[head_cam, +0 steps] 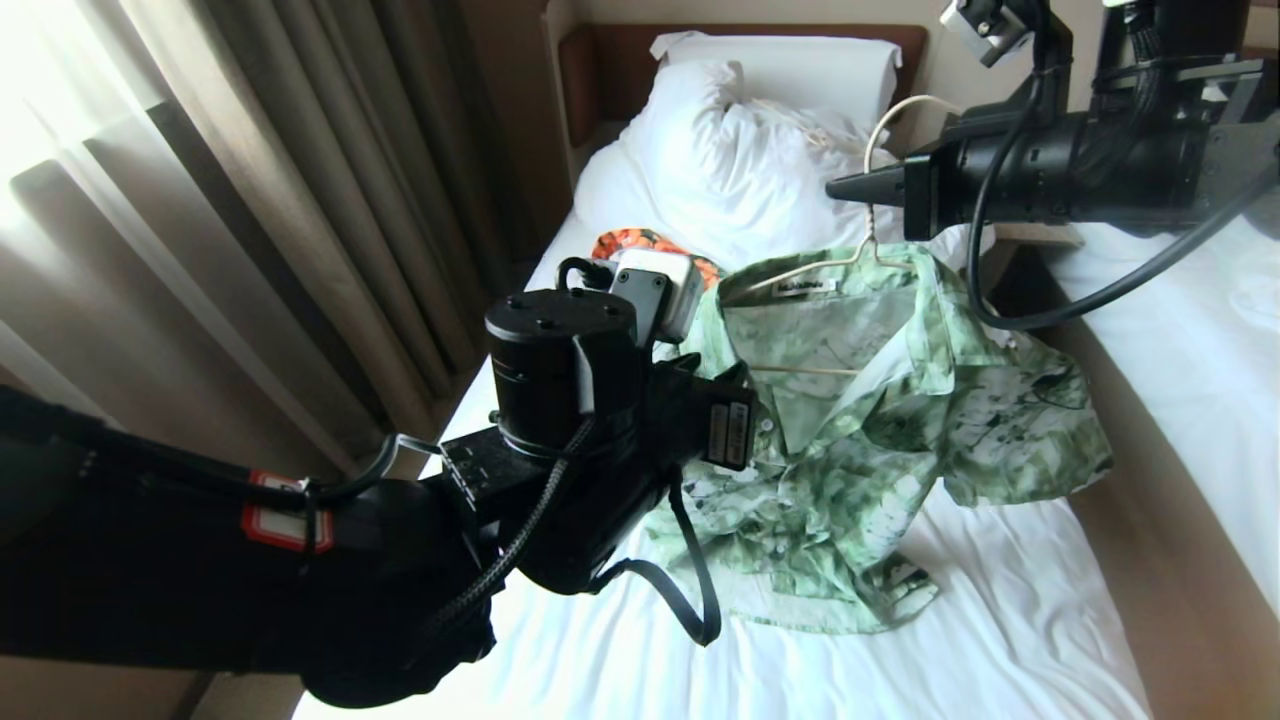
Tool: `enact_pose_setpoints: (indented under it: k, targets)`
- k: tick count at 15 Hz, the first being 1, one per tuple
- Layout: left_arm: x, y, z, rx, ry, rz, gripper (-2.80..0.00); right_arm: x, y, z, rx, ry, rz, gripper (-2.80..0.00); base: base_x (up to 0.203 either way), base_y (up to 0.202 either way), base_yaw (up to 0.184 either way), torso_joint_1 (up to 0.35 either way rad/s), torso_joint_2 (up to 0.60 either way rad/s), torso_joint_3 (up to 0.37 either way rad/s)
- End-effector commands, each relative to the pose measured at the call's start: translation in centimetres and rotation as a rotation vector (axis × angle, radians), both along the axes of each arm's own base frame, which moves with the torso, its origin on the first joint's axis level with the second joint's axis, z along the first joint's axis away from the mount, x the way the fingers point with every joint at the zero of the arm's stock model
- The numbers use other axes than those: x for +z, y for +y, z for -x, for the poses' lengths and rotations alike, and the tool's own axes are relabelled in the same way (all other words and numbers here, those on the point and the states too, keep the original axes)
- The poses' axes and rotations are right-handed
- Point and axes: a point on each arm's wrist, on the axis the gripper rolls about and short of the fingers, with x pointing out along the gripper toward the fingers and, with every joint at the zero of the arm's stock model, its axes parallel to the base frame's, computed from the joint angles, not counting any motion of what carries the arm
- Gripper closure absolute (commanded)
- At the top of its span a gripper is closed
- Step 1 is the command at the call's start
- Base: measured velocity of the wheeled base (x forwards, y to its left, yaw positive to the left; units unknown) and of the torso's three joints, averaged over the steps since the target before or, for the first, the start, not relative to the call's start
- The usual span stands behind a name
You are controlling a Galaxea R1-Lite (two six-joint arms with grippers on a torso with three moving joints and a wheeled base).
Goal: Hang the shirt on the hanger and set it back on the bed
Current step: Take the clothes hanger out of the clothes
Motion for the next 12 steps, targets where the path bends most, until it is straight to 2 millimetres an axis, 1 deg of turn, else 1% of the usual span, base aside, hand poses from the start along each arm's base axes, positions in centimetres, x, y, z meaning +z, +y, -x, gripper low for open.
enact_pose_setpoints:
  k: [1,3,5,7,9,12]
  targets:
    - [0.1,-0.1,-0.2,0.02,-0.007,0.002,-2.8,-0.1,0.4,0.0,0.012,0.003,0.002,0.0,0.0,0.0,0.0,0.0,0.0,0.0]
    - [0.1,0.0,-0.2,0.03,-0.012,-0.008,-2.8,-0.3,0.8,0.1,0.023,0.007,0.005,0.0,0.0,0.0,0.0,0.0,0.0,0.0]
    - [-0.6,-0.2,-0.5,0.067,-0.004,-0.03,-2.8,-0.3,1.1,0.3,0.022,0.006,0.007,0.0,0.0,0.0,0.0,0.0,0.0,0.0]
    - [-0.8,0.0,-0.9,0.097,-0.009,-0.054,-2.8,-0.3,1.6,0.7,0.019,0.008,0.01,0.0,0.0,0.0,0.0,0.0,0.0,0.0]
    - [-0.7,0.1,-1.0,0.109,-0.011,-0.055,-2.8,-0.4,1.7,1.2,0.026,0.013,0.014,0.0,0.0,0.0,0.0,0.0,0.0,0.0]
    - [-0.8,0.7,-1.6,0.135,-0.013,-0.066,-2.8,-0.3,1.8,2.1,0.042,0.014,0.014,0.0,0.0,0.0,0.0,0.0,0.0,0.0]
